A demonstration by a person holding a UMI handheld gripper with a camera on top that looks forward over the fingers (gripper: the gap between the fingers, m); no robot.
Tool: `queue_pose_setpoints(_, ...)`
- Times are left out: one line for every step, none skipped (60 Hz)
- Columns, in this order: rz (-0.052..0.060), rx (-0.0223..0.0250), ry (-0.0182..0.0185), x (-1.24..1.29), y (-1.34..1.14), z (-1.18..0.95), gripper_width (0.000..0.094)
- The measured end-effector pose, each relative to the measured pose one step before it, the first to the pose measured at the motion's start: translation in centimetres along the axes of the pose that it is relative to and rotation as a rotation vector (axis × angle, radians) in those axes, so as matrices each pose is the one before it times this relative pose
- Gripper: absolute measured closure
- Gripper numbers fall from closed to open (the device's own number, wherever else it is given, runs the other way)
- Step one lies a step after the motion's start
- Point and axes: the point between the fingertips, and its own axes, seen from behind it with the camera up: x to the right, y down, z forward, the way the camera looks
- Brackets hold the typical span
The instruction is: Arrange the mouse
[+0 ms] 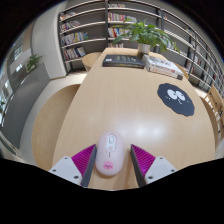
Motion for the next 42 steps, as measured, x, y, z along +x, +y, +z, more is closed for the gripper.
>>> queue_pose_setpoints(0.0053,0.00127,0.00475,0.138,-0.137,0.104,0.0291)
queue_pose_setpoints(0.0080,0.00039,0.00648,-0.165,-0.158,-0.204,0.0321)
queue_pose_setpoints(0.0035,0.00253,0.00125,0.480,-0.152,0.440,0.0353)
queue_pose_setpoints(0.0037,0.00029,0.00265,0.118,-0.037,0.096,0.0376)
queue_pose_setpoints(0.0025,-0.00059,0.00334,0.147,0.000,0.031,0.0425)
queue_pose_setpoints(0.0042,-0.00265,-0.00281,0.021,0.045,0.032,0.0427)
queue_pose_setpoints(0.0043,-0.00280,-0.00215,0.024,0.036,-0.001,0.0431)
queue_pose_setpoints(0.0035,-0.00408,0.00251,-0.215,0.094,-0.199,0.0441)
queue_pose_setpoints(0.0022,-0.00467,-0.00194,0.254,0.039,0.047,0.0450)
queue_pose_setpoints(0.0023,-0.00648,0.00000,0.077,0.128,-0.073,0.0460)
queue_pose_setpoints(0.0024,-0.00477,-0.00075,0.041,0.090,-0.049,0.0471)
queue_pose_setpoints(0.0017,-0.00328,-0.00131,0.064,0.050,-0.002,0.0486)
queue_pose_setpoints(0.0036,-0.00072,-0.00052,0.064,0.000,0.049,0.0498)
queue_pose_setpoints(0.0050,-0.00110,0.00083,0.078,0.015,0.002,0.0515)
queue_pose_setpoints(0.0082,-0.00118,0.00427,-0.168,0.018,-0.038,0.0529)
queue_pose_setpoints(0.0083,-0.00067,0.00375,0.168,0.010,0.025,0.0550)
queue_pose_setpoints(0.0046,-0.00011,0.00282,0.105,-0.017,0.041,0.0563)
queue_pose_setpoints(-0.0001,-0.00203,0.00121,0.083,0.005,0.004,0.0575)
queue_pose_setpoints(-0.0040,-0.00189,-0.00079,0.041,-0.002,0.006,0.0593)
queue_pose_setpoints(-0.0057,-0.00479,0.00036,-0.155,0.017,-0.026,0.0595)
queue_pose_setpoints(-0.0064,-0.00363,-0.00122,-0.001,0.089,-0.028,0.0595)
queue_pose_setpoints(-0.0059,-0.00356,0.00025,-0.109,0.063,-0.056,0.0596)
queue_pose_setpoints(-0.0079,-0.00408,-0.00017,-0.005,0.057,-0.043,0.0597)
queue_pose_setpoints(-0.0091,-0.00512,0.00081,0.023,0.067,-0.086,0.0596)
queue_pose_setpoints(-0.0112,-0.00593,0.00081,0.039,0.075,-0.111,0.0596)
queue_pose_setpoints(-0.0141,-0.00576,-0.00265,-0.032,0.064,-0.169,0.0596)
queue_pose_setpoints(-0.0163,-0.00418,-0.00929,-0.150,-0.033,-0.084,0.0595)
queue_pose_setpoints(-0.0157,-0.00077,-0.01182,-0.248,-0.114,-0.257,0.0595)
queue_pose_setpoints(-0.0135,0.00426,-0.00969,-0.240,-0.133,-0.116,0.0595)
queue_pose_setpoints(-0.0116,0.00103,-0.00774,-0.190,-0.266,-0.577,0.0596)
queue_pose_setpoints(-0.0120,0.00561,-0.00401,-0.022,-0.475,-0.447,0.0596)
queue_pose_setpoints(-0.0150,0.01034,-0.00074,0.096,-0.681,-0.479,0.0595)
queue_pose_setpoints(-0.0155,0.01367,0.00107,0.136,-0.857,-0.521,0.0595)
queue_pose_setpoints(-0.0134,0.01529,0.00142,0.180,-0.969,-0.509,0.0595)
queue_pose_setpoints(-0.0092,0.01654,0.00170,0.243,-1.096,-0.525,0.0595)
queue_pose_setpoints(-0.0061,0.01965,-0.00004,0.334,-1.294,-0.347,0.0595)
queue_pose_setpoints(-0.0048,0.02195,-0.00066,0.628,-1.431,-0.317,0.0595)
queue_pose_setpoints(-0.0054,0.02352,0.00388,0.081,-1.452,-0.845,0.0596)
queue_pose_setpoints(-0.0046,0.02893,0.00269,0.445,-1.710,-0.502,0.0595)
queue_pose_setpoints(-0.0022,0.03275,0.00248,0.779,-1.877,-0.126,0.0594)
queue_pose_setpoints(-0.0003,0.02947,0.00461,0.537,-1.778,-0.398,0.0594)
queue_pose_setpoints(0.0015,0.02792,0.00493,0.583,-1.839,-0.385,0.0596)
